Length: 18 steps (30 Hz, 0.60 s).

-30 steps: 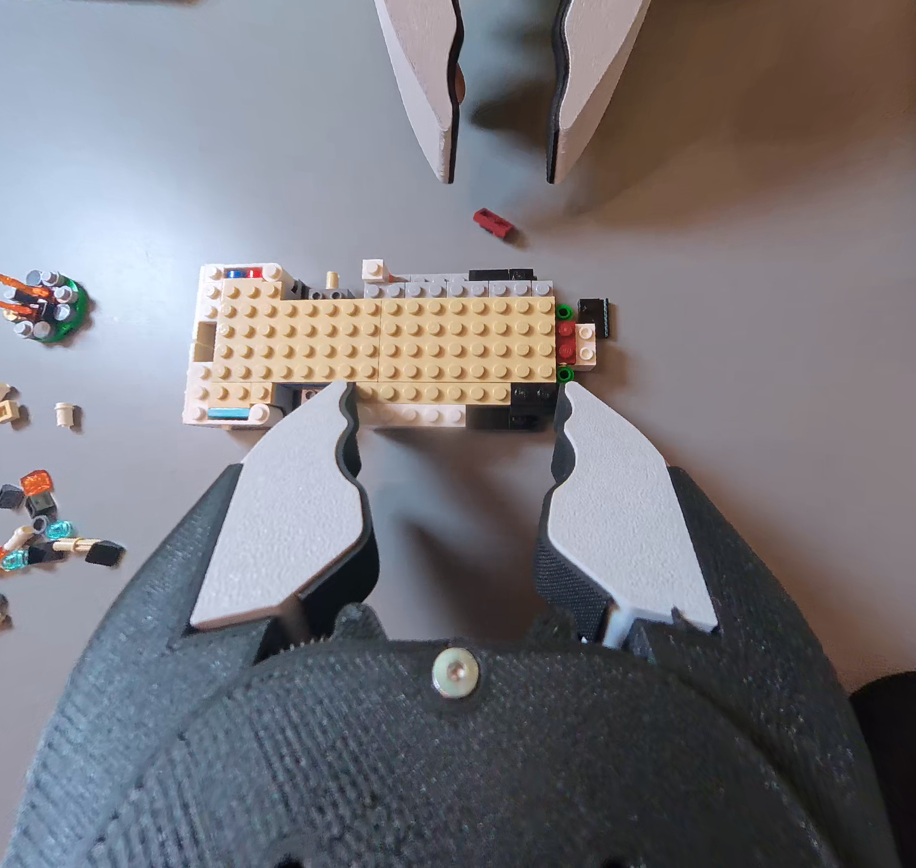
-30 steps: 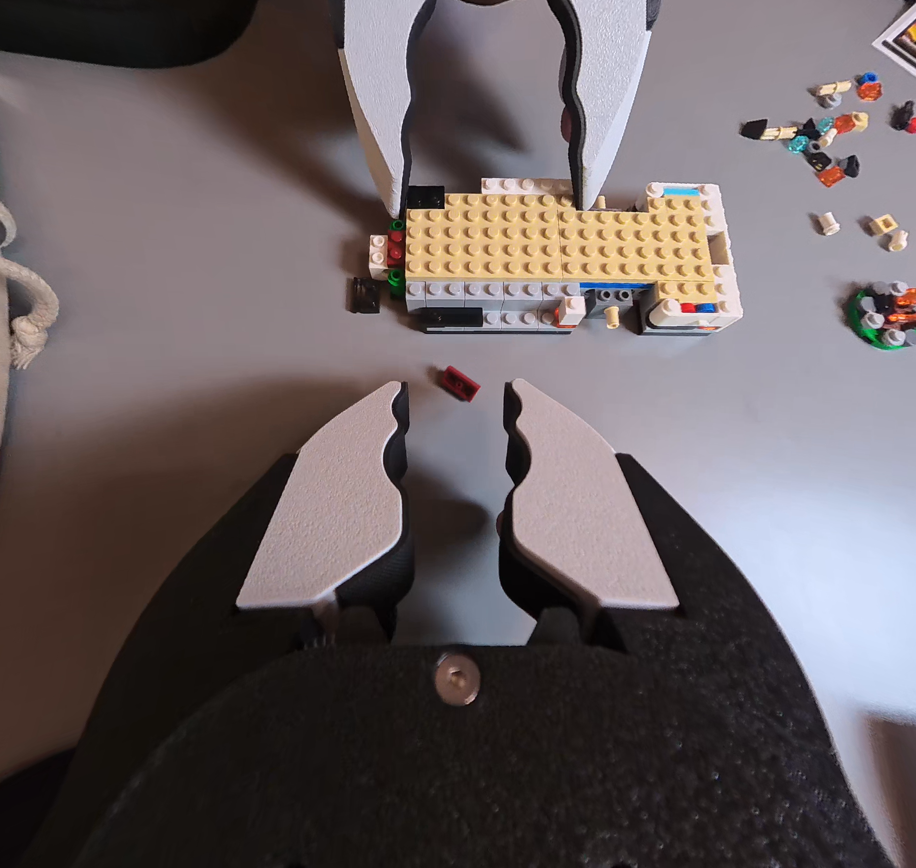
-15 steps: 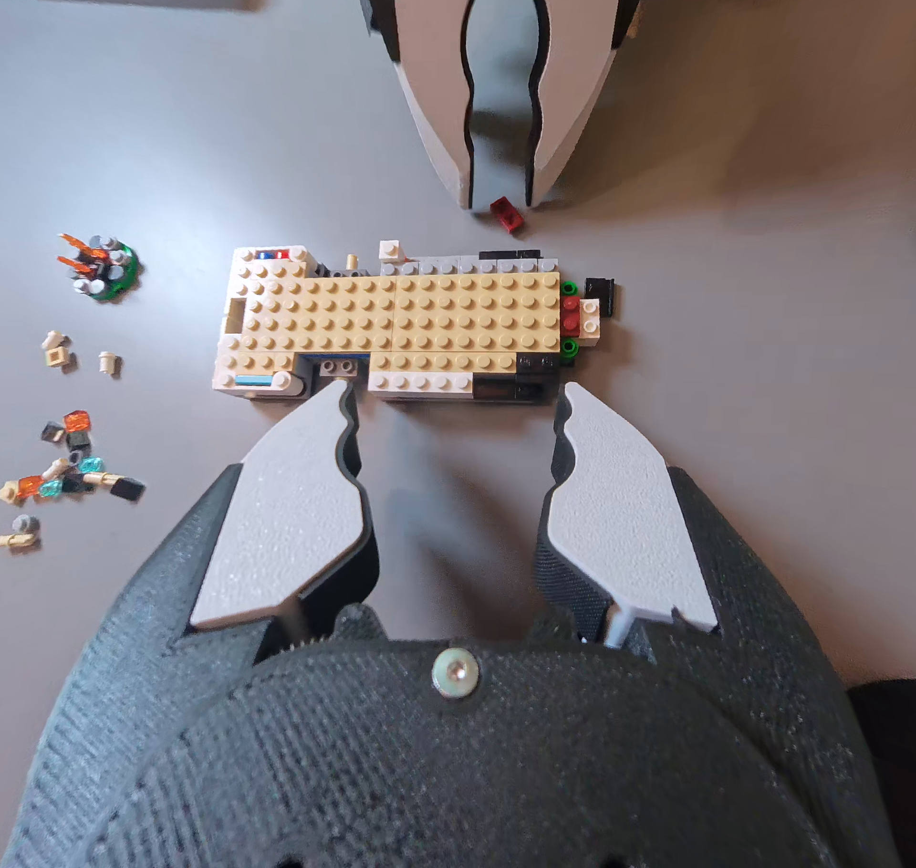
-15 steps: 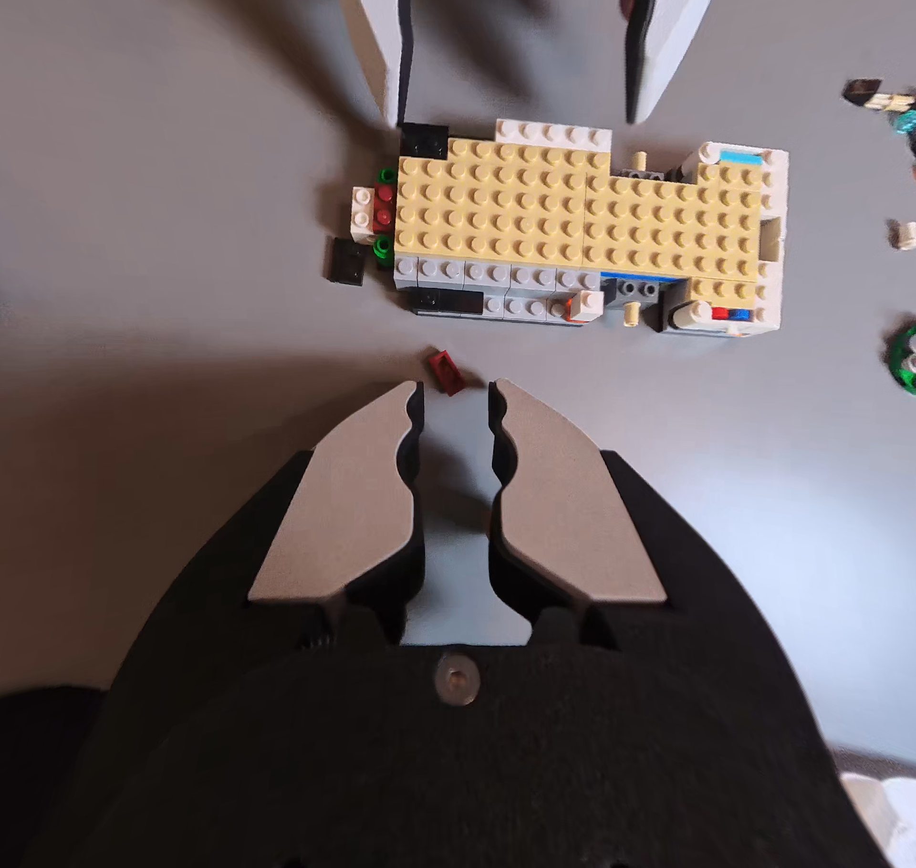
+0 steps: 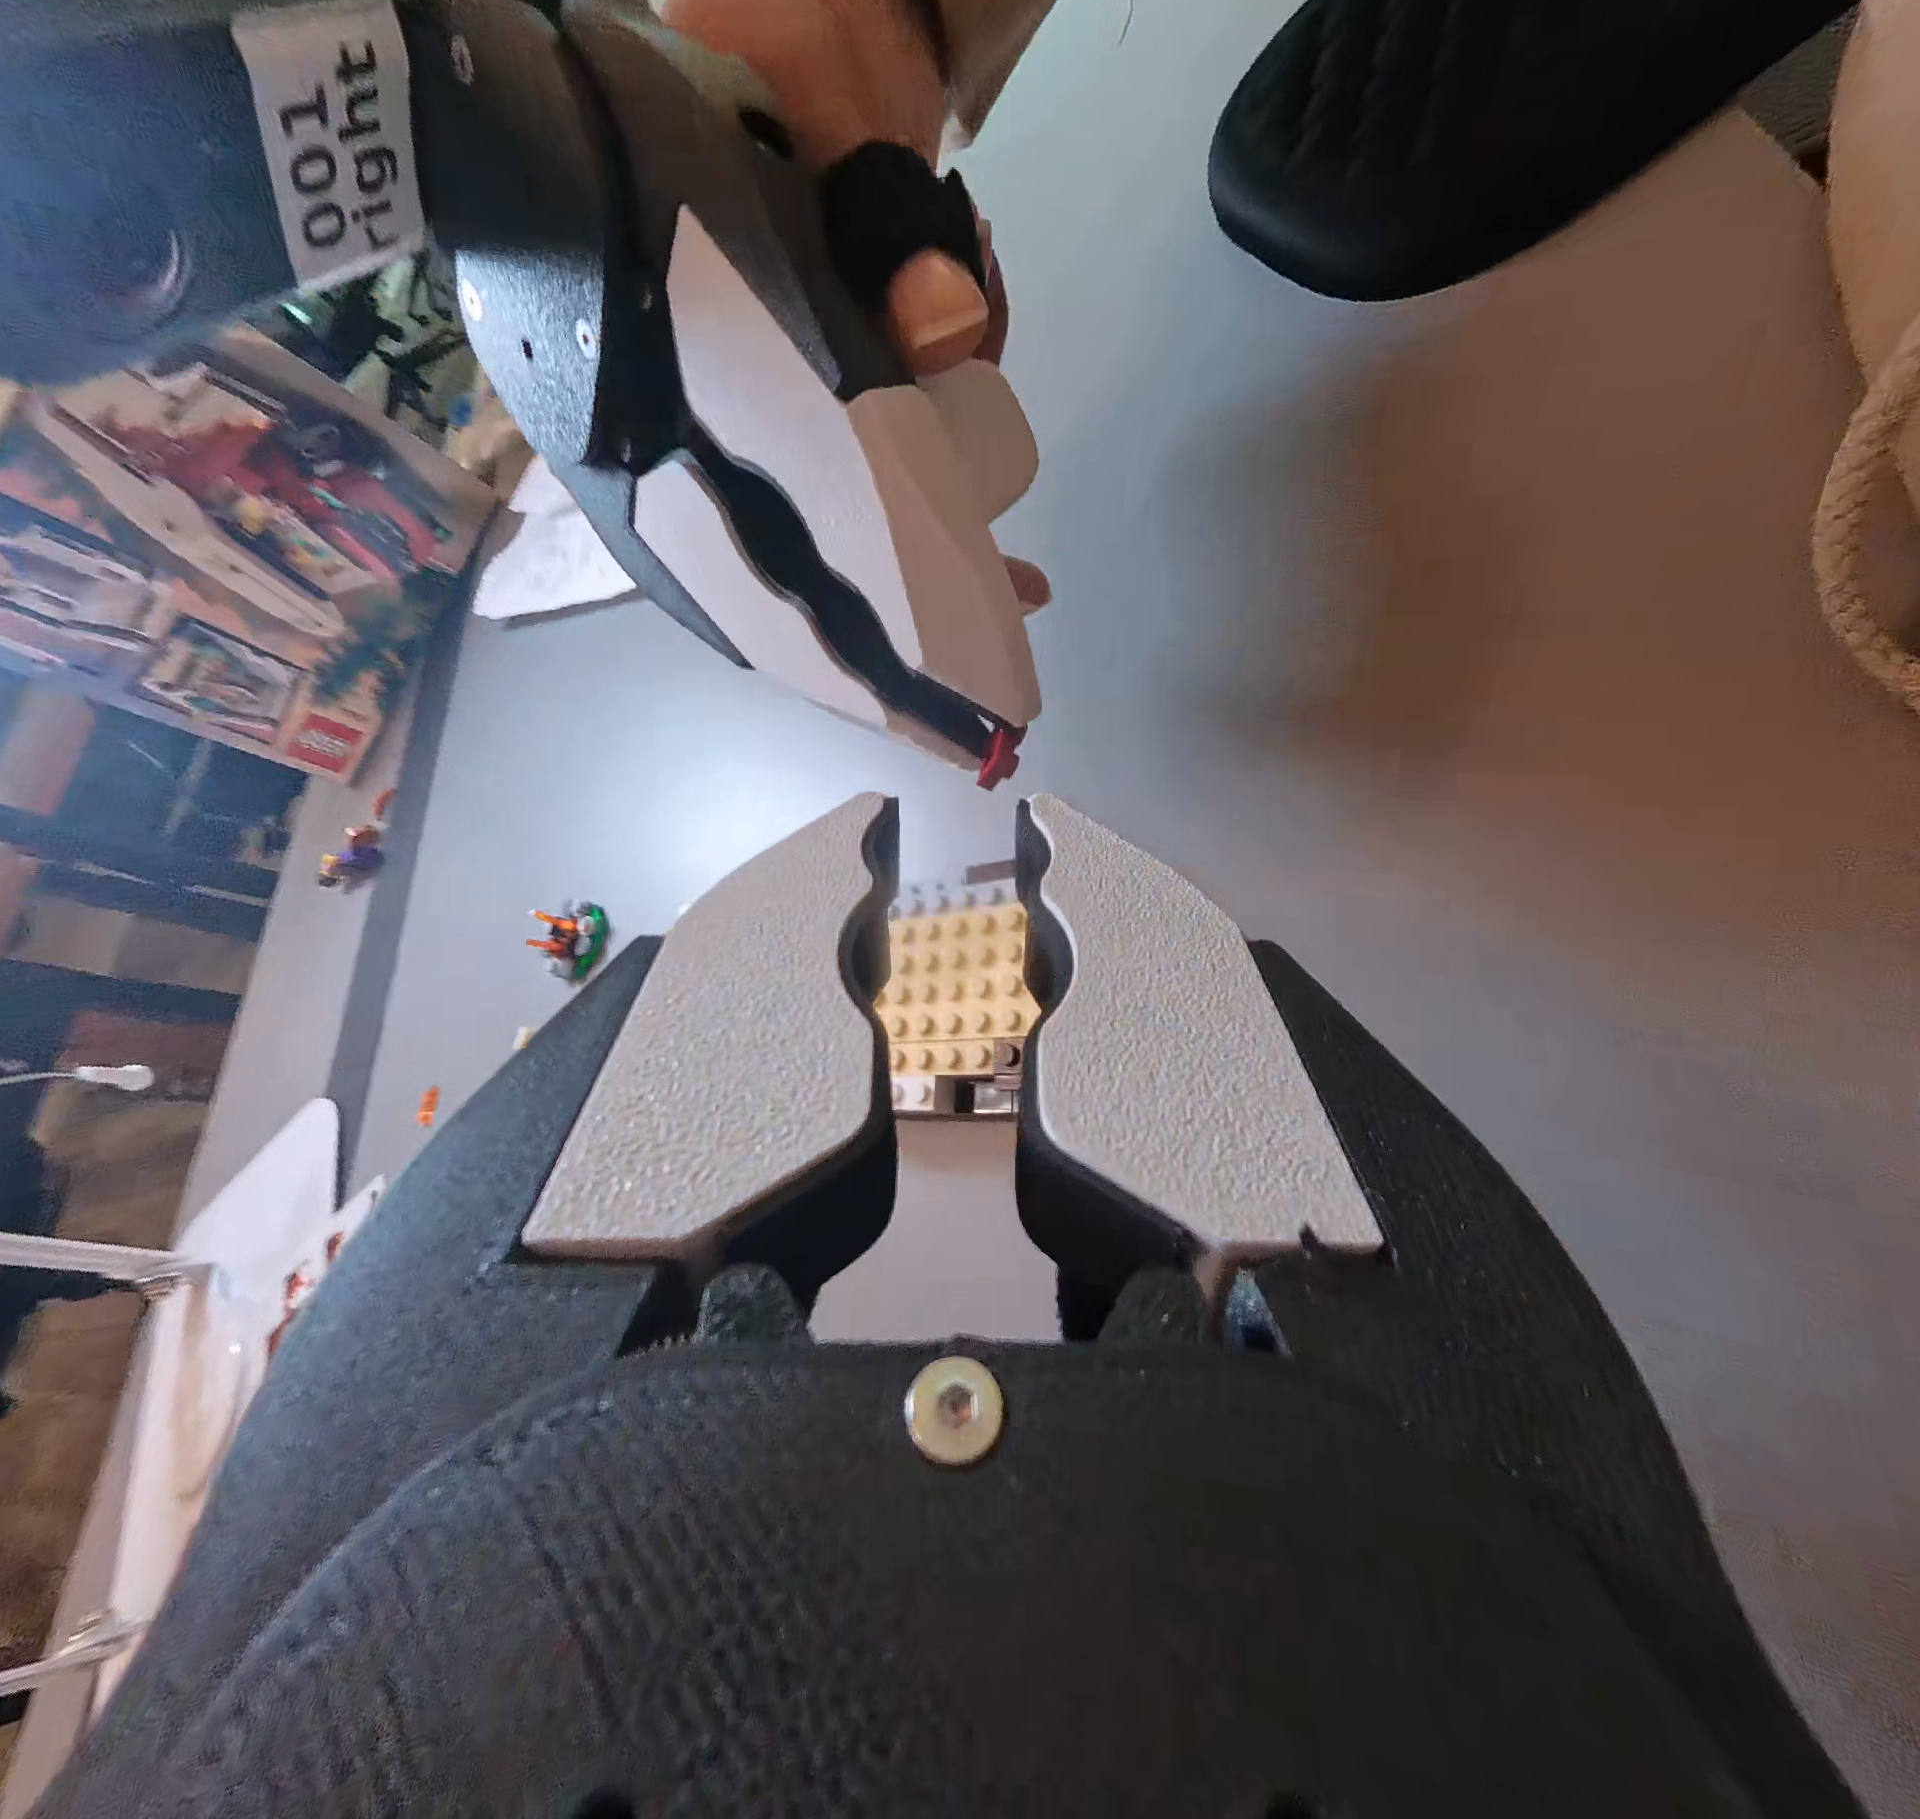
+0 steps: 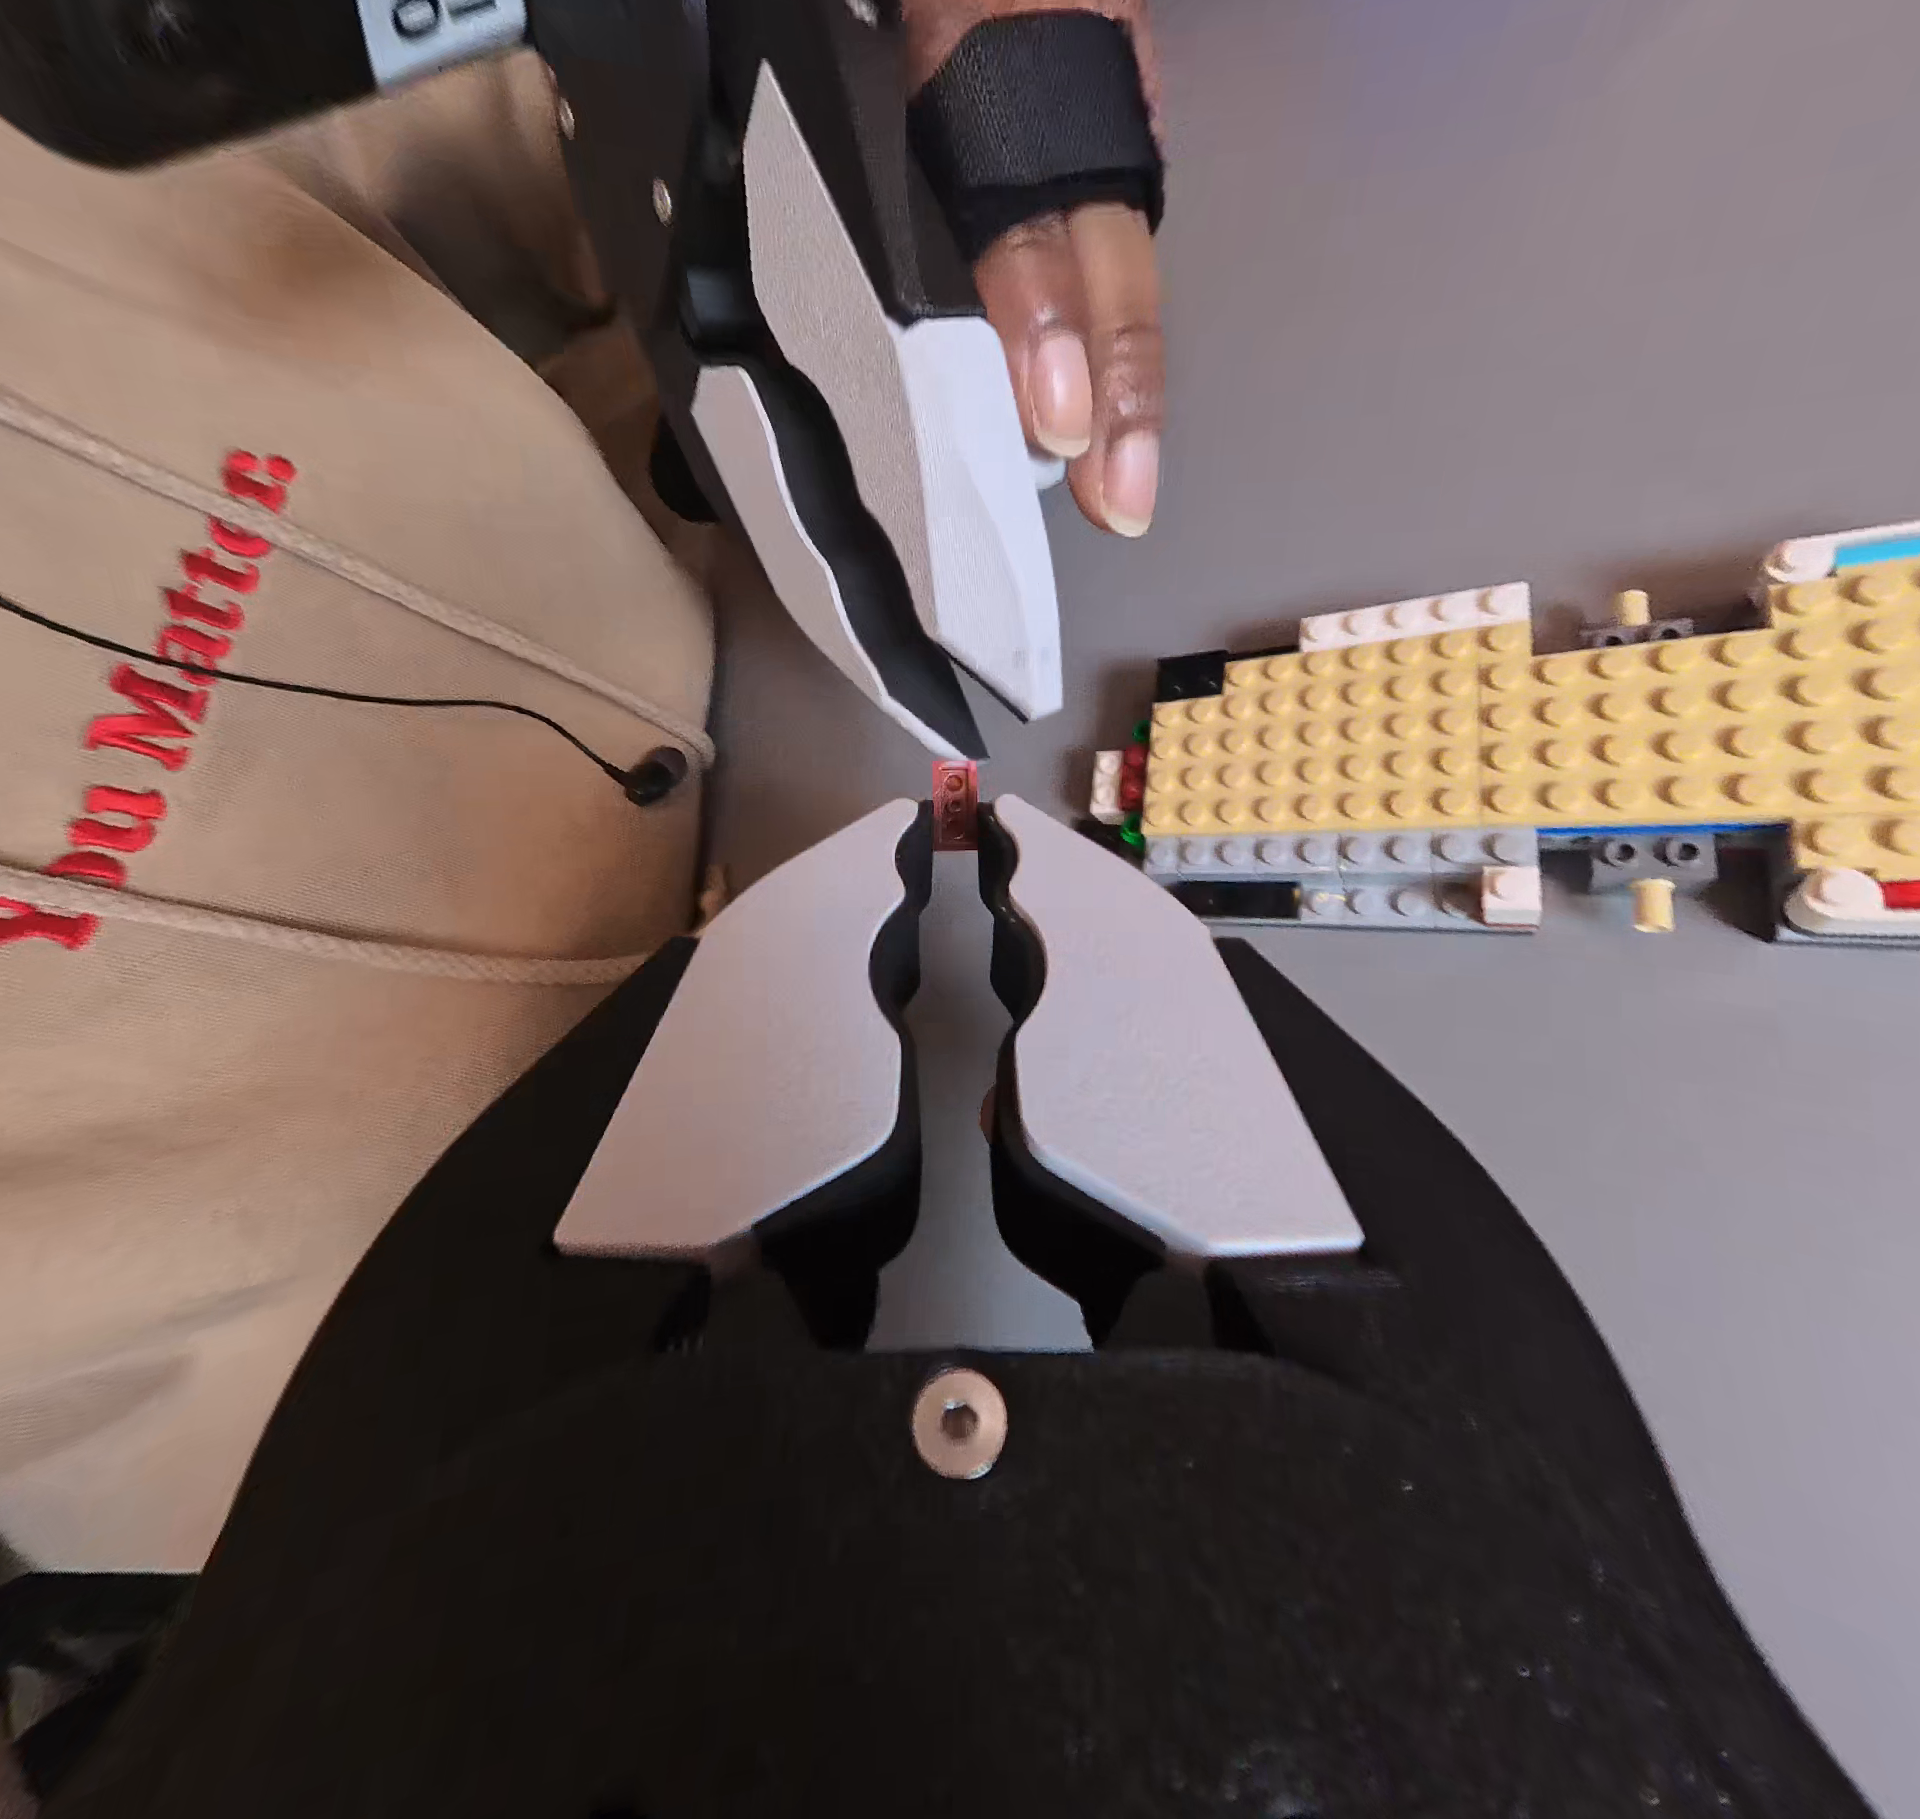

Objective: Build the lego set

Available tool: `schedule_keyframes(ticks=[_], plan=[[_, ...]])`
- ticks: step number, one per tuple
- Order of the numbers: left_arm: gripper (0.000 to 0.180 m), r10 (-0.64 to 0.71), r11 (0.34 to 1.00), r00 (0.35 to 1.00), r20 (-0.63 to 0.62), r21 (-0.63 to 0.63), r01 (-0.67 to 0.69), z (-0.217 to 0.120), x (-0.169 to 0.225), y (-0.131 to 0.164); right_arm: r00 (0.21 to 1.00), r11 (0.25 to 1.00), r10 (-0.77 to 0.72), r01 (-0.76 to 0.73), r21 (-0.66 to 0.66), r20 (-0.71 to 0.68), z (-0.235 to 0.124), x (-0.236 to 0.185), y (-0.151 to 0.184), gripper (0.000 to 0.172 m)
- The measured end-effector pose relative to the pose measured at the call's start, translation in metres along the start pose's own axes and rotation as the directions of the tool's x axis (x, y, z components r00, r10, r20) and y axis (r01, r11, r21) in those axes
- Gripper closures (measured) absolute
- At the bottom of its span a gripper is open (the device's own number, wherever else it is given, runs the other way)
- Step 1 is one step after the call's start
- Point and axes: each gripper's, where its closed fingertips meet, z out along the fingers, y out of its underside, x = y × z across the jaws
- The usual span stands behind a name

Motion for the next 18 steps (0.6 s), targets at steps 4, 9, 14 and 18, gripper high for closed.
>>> schedule_keyframes(ticks=[4,9,14,18], plan=[[0.169,0.040,0.999,0.999,0.004,0.027,-0.040,-0.003,0.004,-0.009,0.999,0.999,0.028,-0.029,0.029,0.038,0.003,-0.007,-0.008,0.164],[0.175,0.007,0.999,1.000,0.013,0.039,-0.008,-0.004,0.004,-0.010,0.999,0.997,0.046,-0.047,0.062,0.026,0.002,-0.004,-0.011,0.163],[0.176,-0.428,0.894,0.903,-0.018,0.135,0.427,-0.009,-0.018,-0.003,0.961,0.955,-0.132,0.189,0.227,-0.243,-0.019,0.009,-0.032,0.156],[0.175,-0.748,0.594,0.621,-0.232,0.183,0.784,-0.015,-0.028,-0.006,0.744,0.842,-0.355,0.517,0.151,-0.567,-0.029,0.009,-0.040,0.156]])
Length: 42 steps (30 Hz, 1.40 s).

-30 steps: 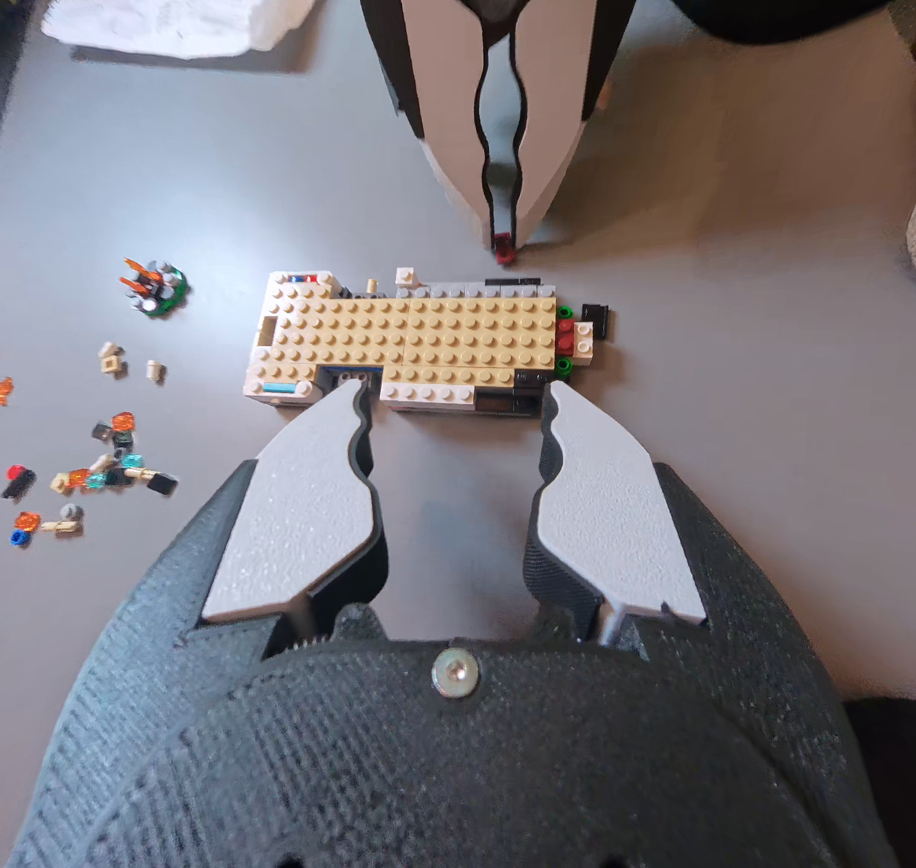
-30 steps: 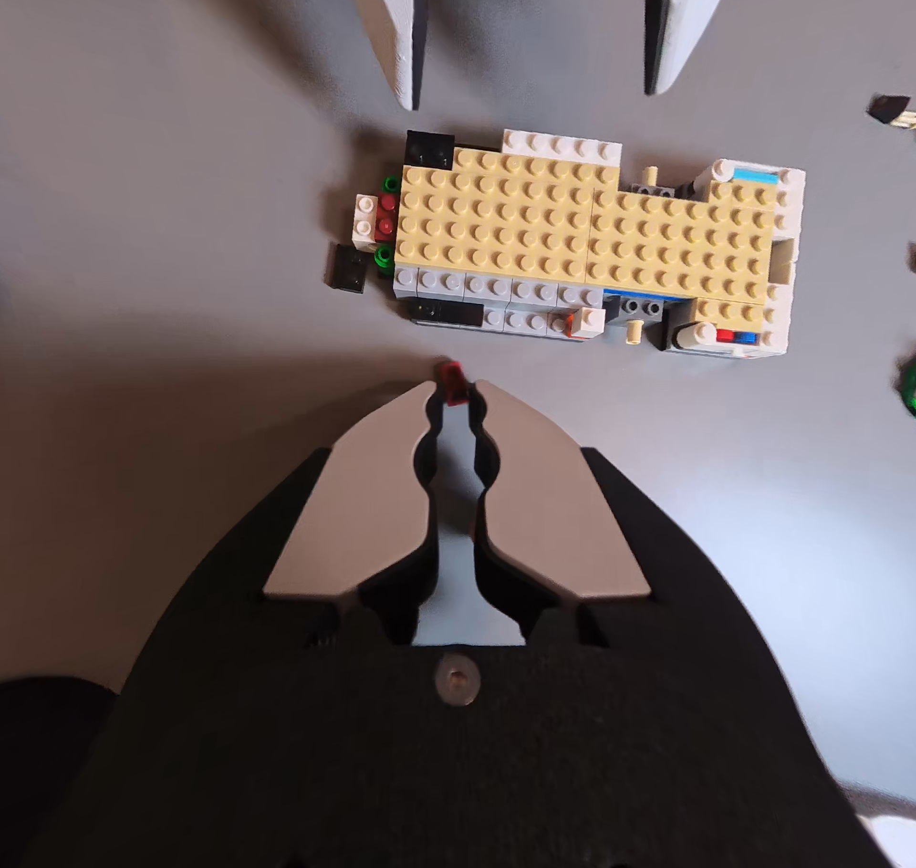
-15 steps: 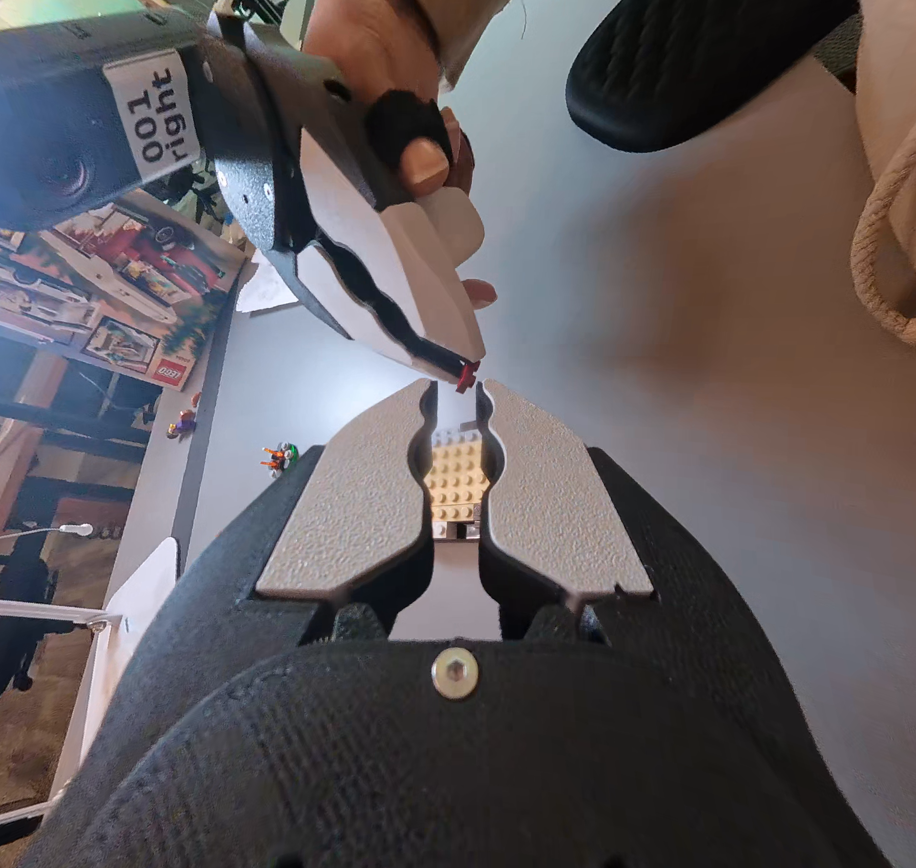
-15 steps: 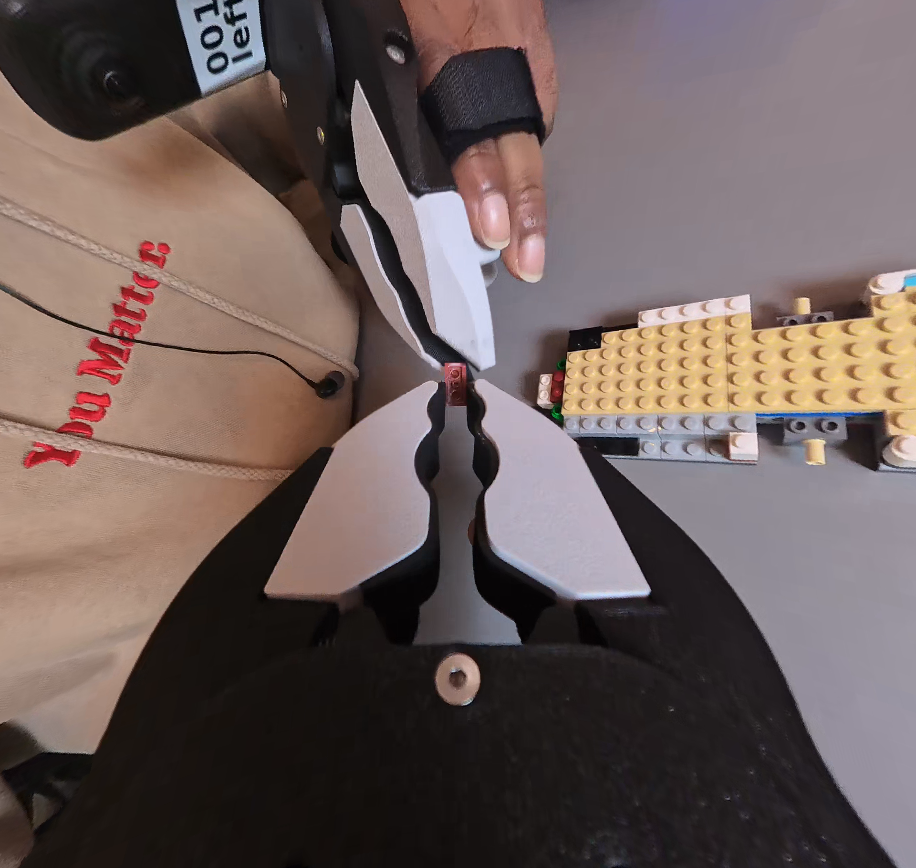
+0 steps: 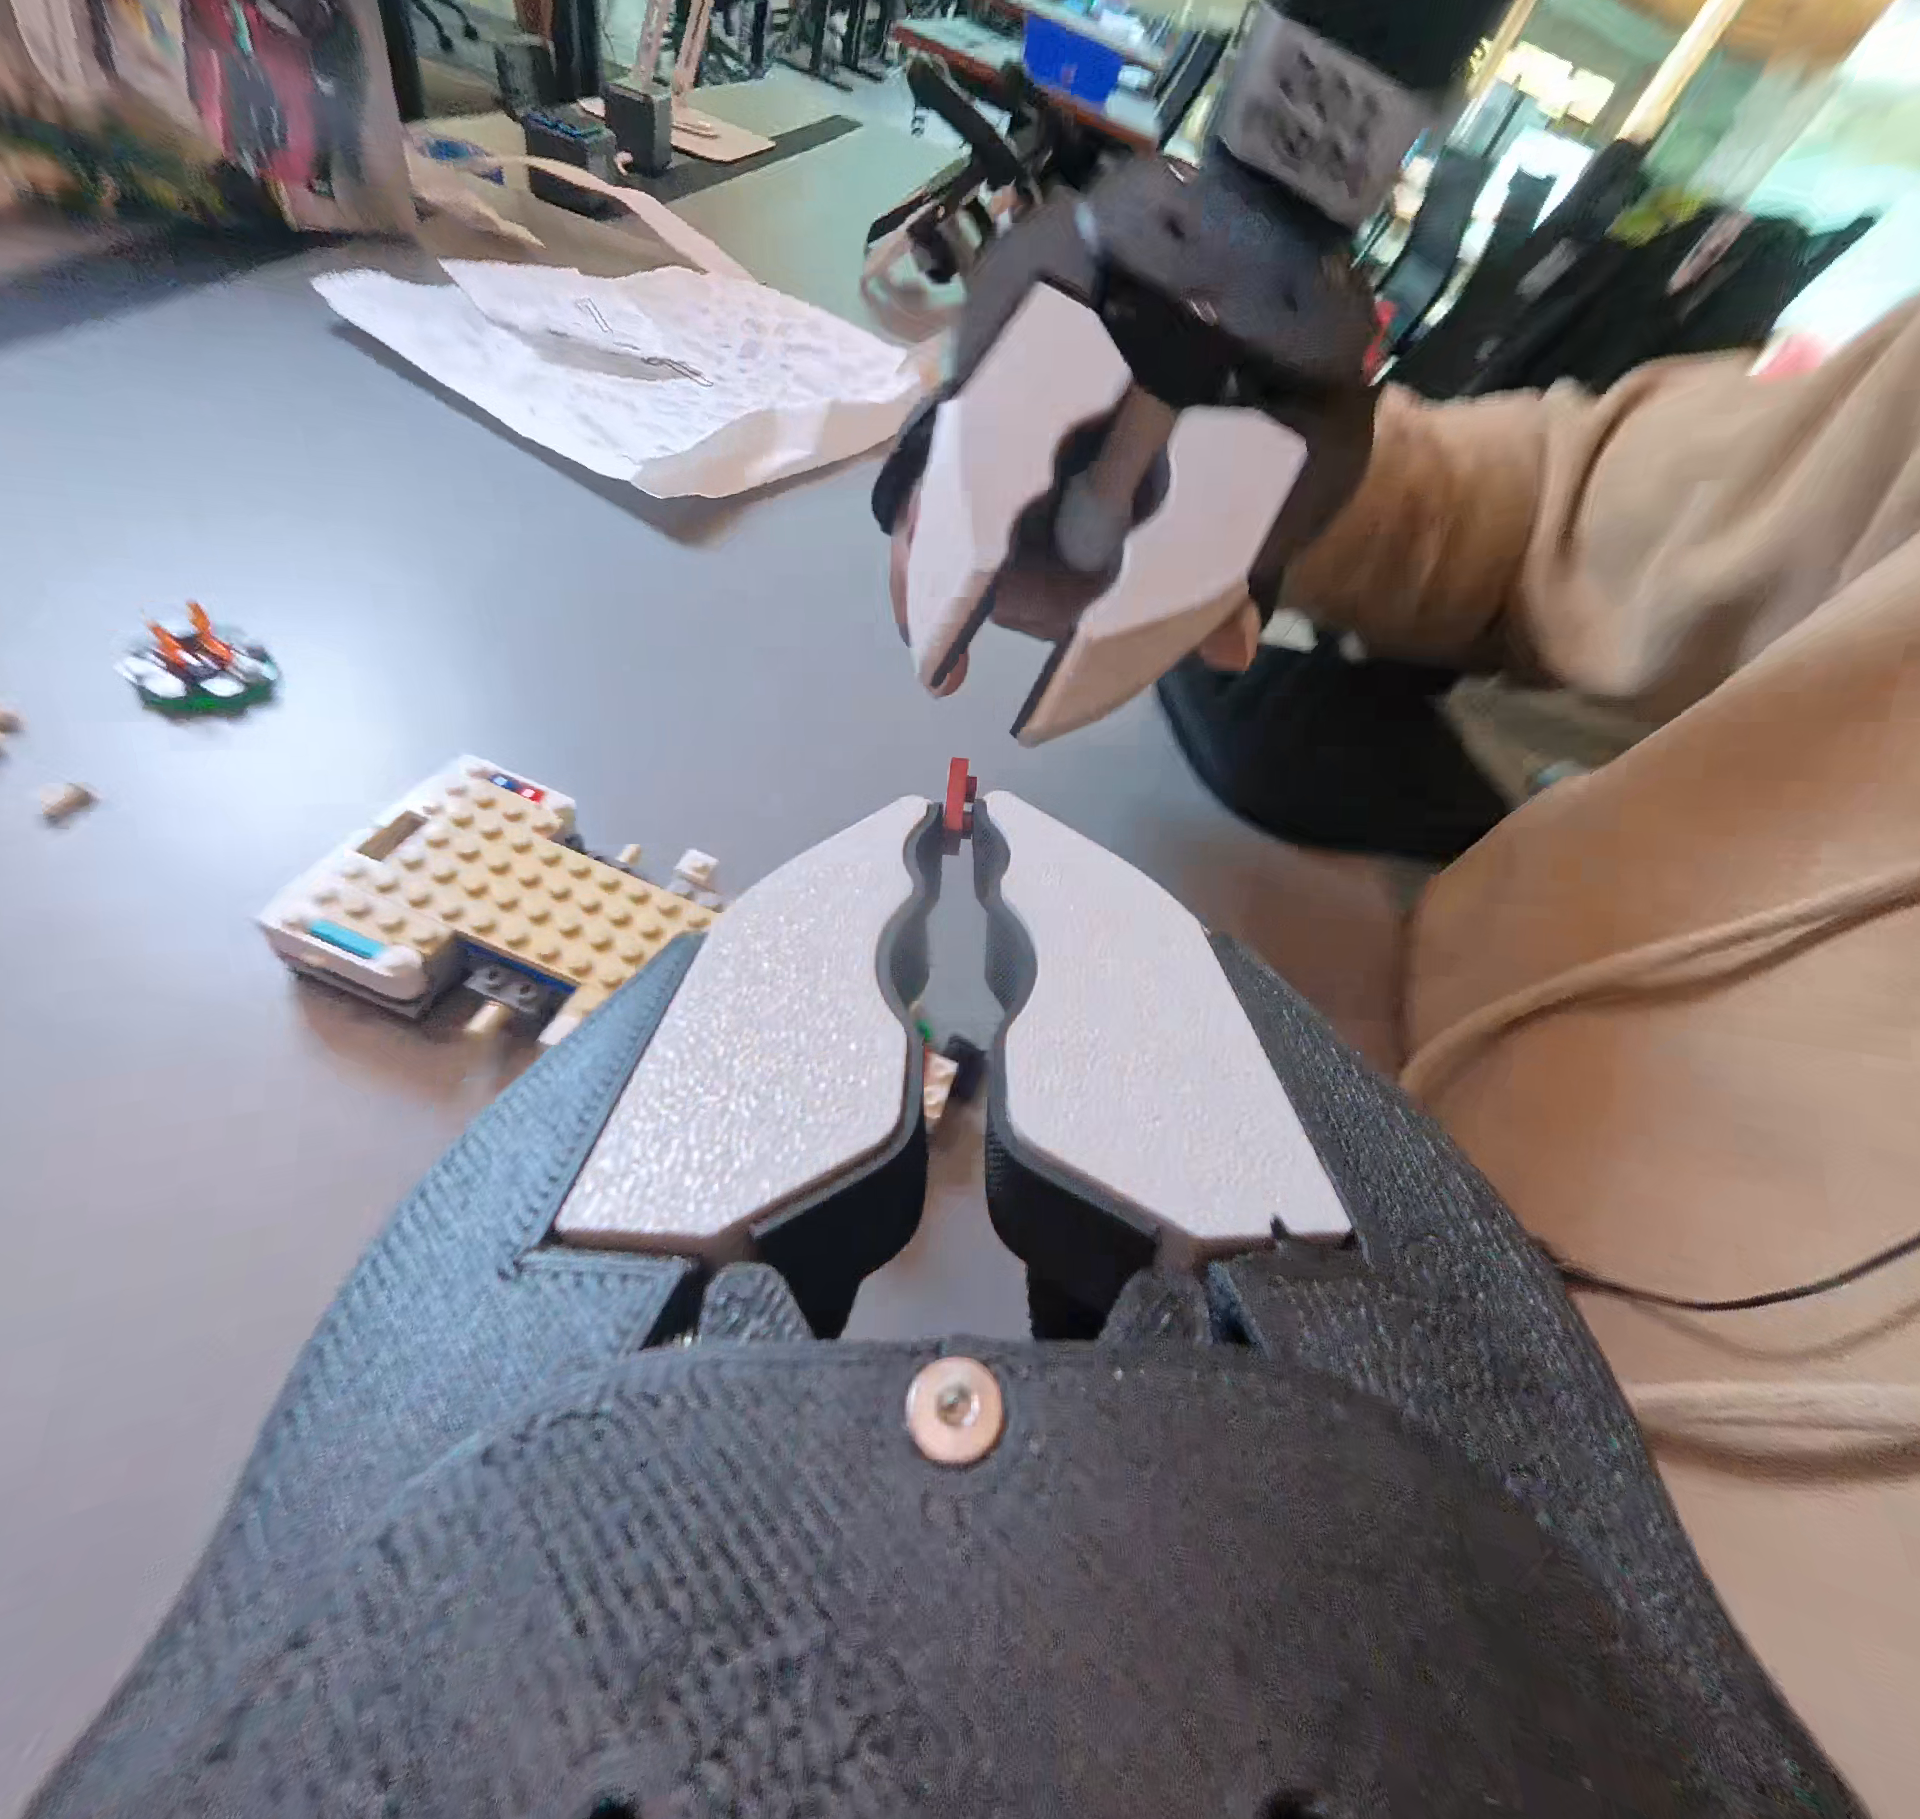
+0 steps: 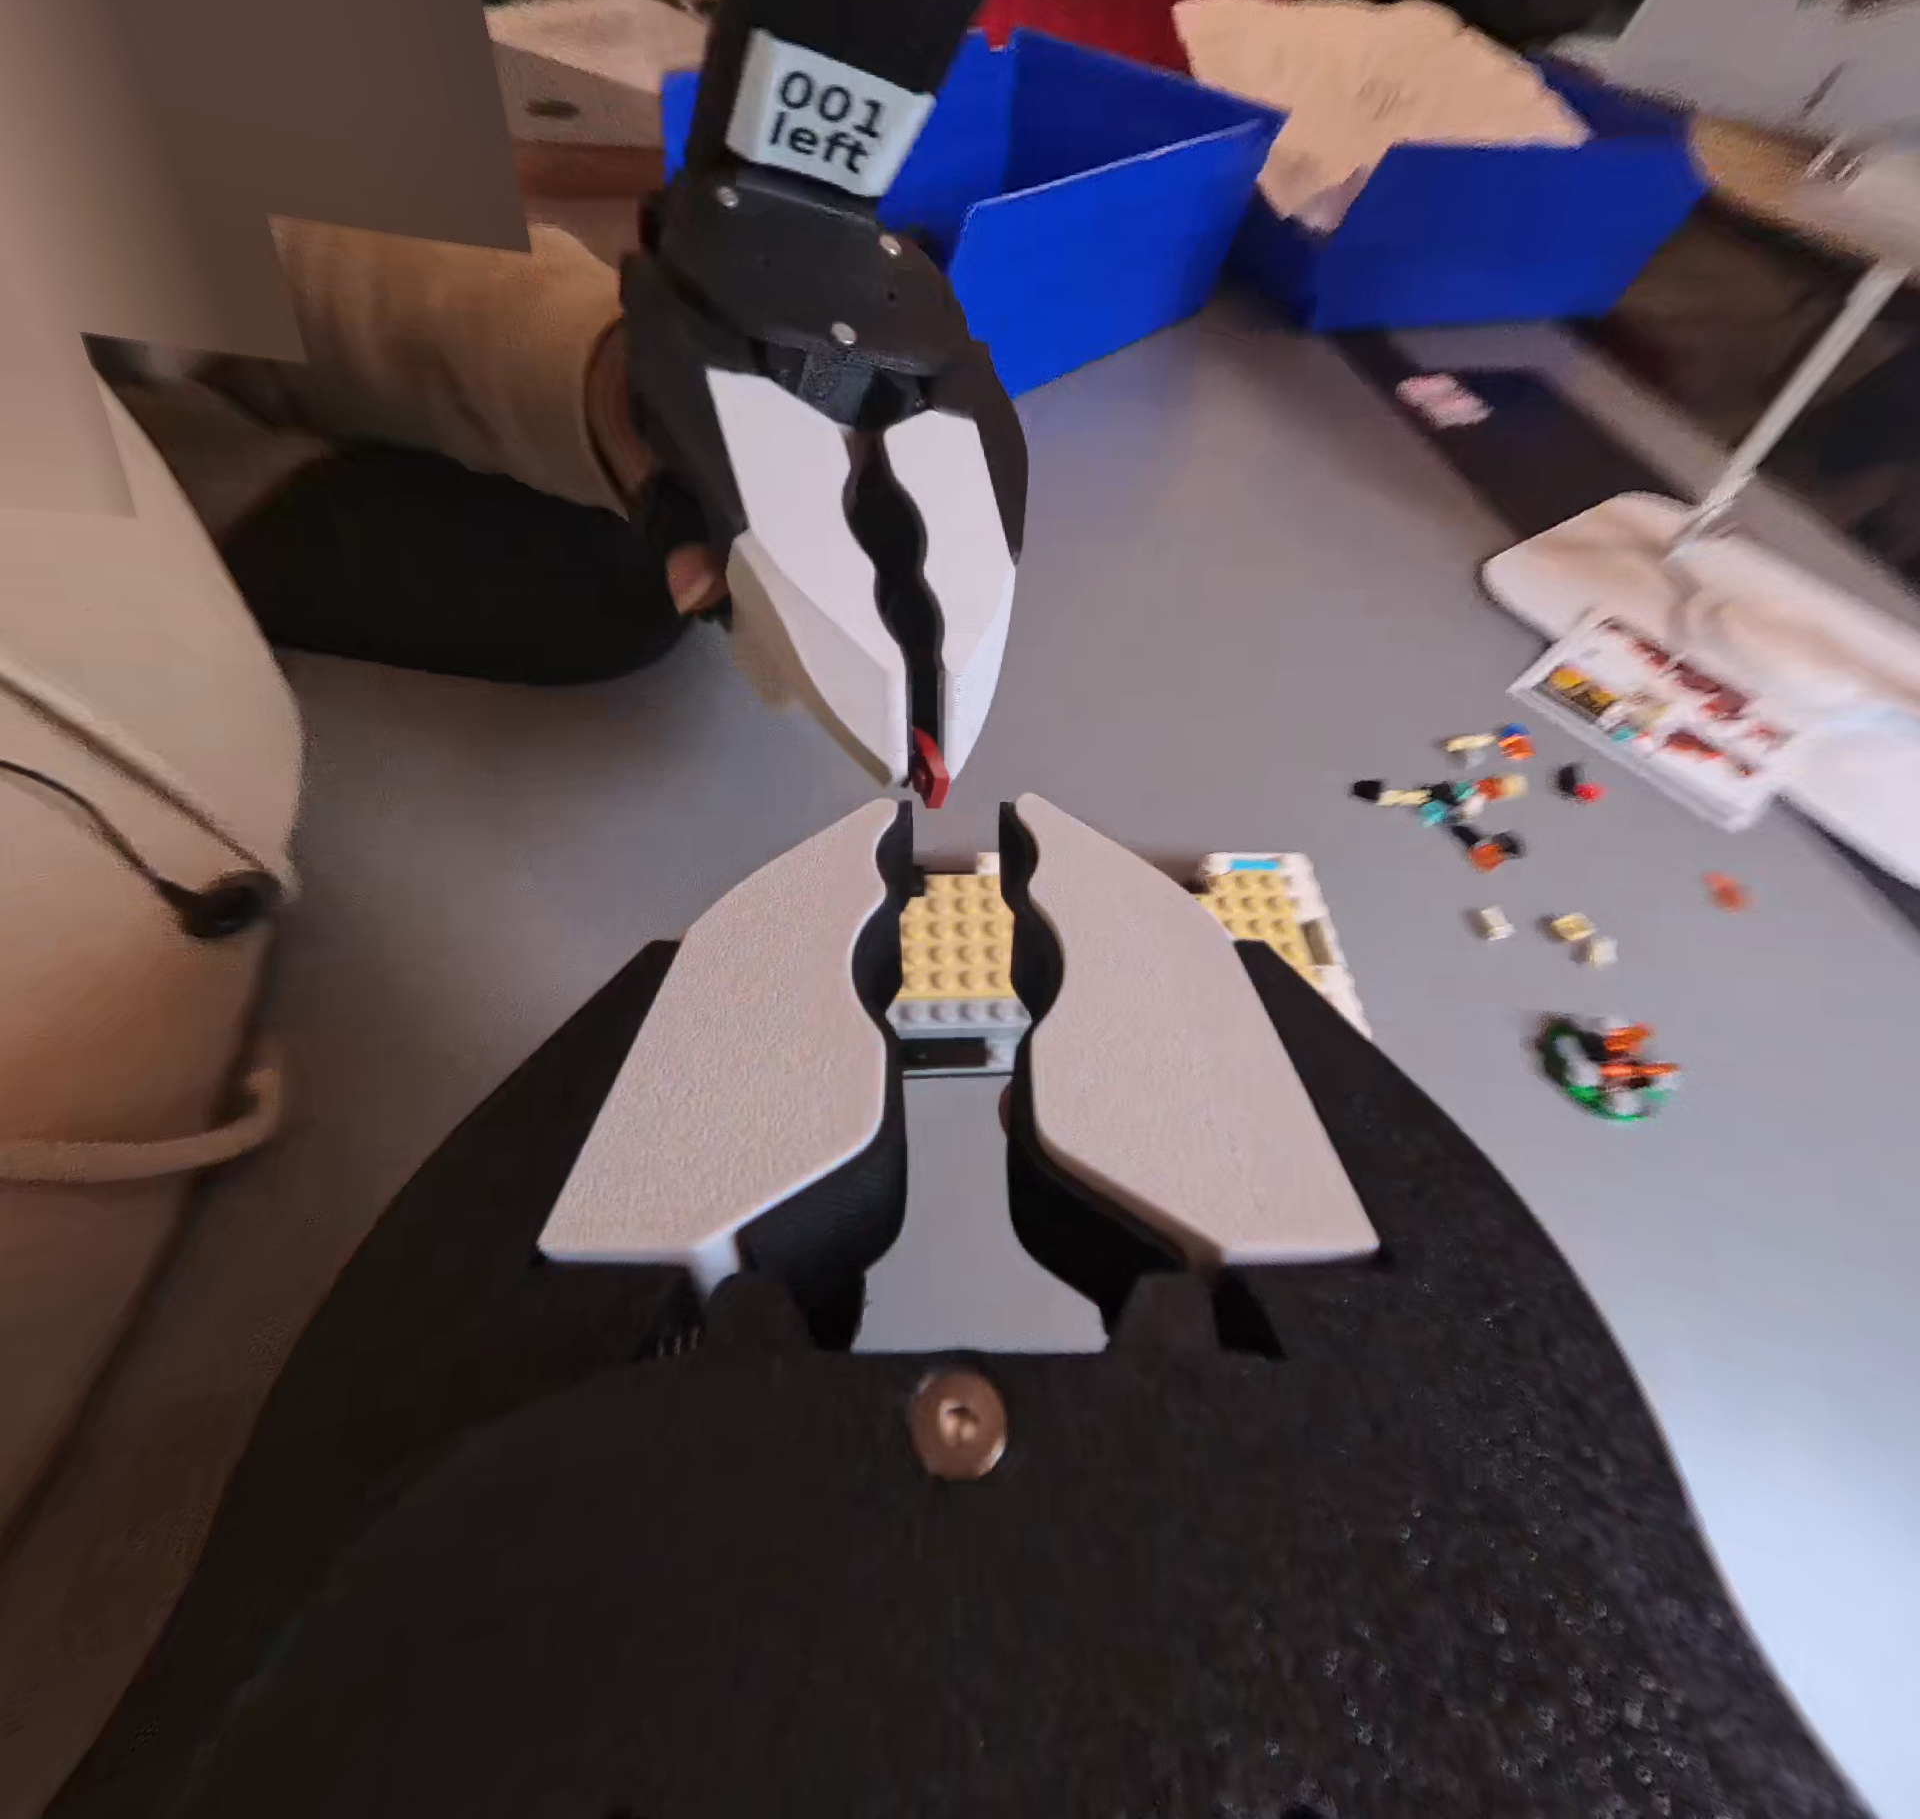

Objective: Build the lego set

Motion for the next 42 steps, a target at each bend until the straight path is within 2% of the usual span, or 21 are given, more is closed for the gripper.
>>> schedule_keyframes(ticks=[3,6,9,14,16,19,22,24,25,30,33,38,42], plan=[[0.176,-0.226,0.973,0.969,-0.103,0.030,0.230,0.001,0.001,-0.004,0.966,0.973,-0.232,0.231,-0.019,-0.111,0.003,-0.004,-0.003,0.156],[0.176,-0.357,0.930,0.916,-0.184,0.019,0.366,0.003,0.005,-0.005,0.905,0.914,-0.404,0.396,-0.083,-0.130,0.008,-0.006,-0.001,0.155],[0.176,-0.373,0.925,0.908,-0.193,0.004,0.381,0.005,0.006,-0.002,0.881,0.882,-0.464,0.452,-0.131,-0.087,0.012,-0.008,0.005,0.156],[0.175,-0.363,0.930,0.913,-0.186,-0.013,0.367,0.006,0.005,0.002,0.889,0.881,-0.458,0.451,-0.146,-0.018,0.014,-0.008,0.011,0.163],[0.162,-0.297,0.955,0.946,-0.129,-0.035,0.295,0.005,-0.001,0.007,0.908,0.895,-0.419,0.416,-0.159,0.014,0.013,-0.003,0.018,0.163],[0.140,-0.097,0.983,0.995,0.039,-0.156,0.102,0.001,-0.018,0.029,0.937,0.909,-0.332,0.348,-0.229,0.105,0.009,0.008,0.044,0.163],[0.124,0.199,0.923,0.966,0.163,-0.363,-0.128,0.000,-0.035,0.057,0.952,0.916,-0.229,0.281,-0.285,0.203,0.009,0.009,0.068,0.163],[0.119,0.312,0.863,0.936,0.166,-0.461,-0.206,0.002,-0.041,0.071,0.948,0.918,-0.198,0.268,-0.292,0.249,0.013,0.006,0.074,0.163],[0.120,0.343,0.855,0.926,0.159,-0.461,-0.237,0.003,-0.042,0.071,0.945,0.916,-0.196,0.272,-0.296,0.261,0.016,0.006,0.075,0.163],[0.134,0.385,0.823,0.913,0.133,-0.496,-0.275,-0.009,-0.053,0.072,0.925,0.903,-0.208,0.307,-0.300,0.318,0.021,0.002,0.073,0.163],[0.137,0.393,0.828,0.897,0.201,-0.501,-0.251,-0.025,-0.075,0.067,0.917,0.895,-0.217,0.324,-0.307,0.335,0.023,0.004,0.073,0.163],[0.132,0.336,0.874,0.915,0.224,-0.437,-0.213,-0.035,-0.079,0.053,0.904,0.878,-0.237,0.356,-0.320,0.357,0.033,0.016,0.069,0.163],[0.115,0.342,0.861,0.913,0.221,-0.463,-0.211,-0.027,-0.076,0.061,0.889,0.867,-0.242,0.378,-0.325,0.388,0.047,0.021,0.064,0.163]])
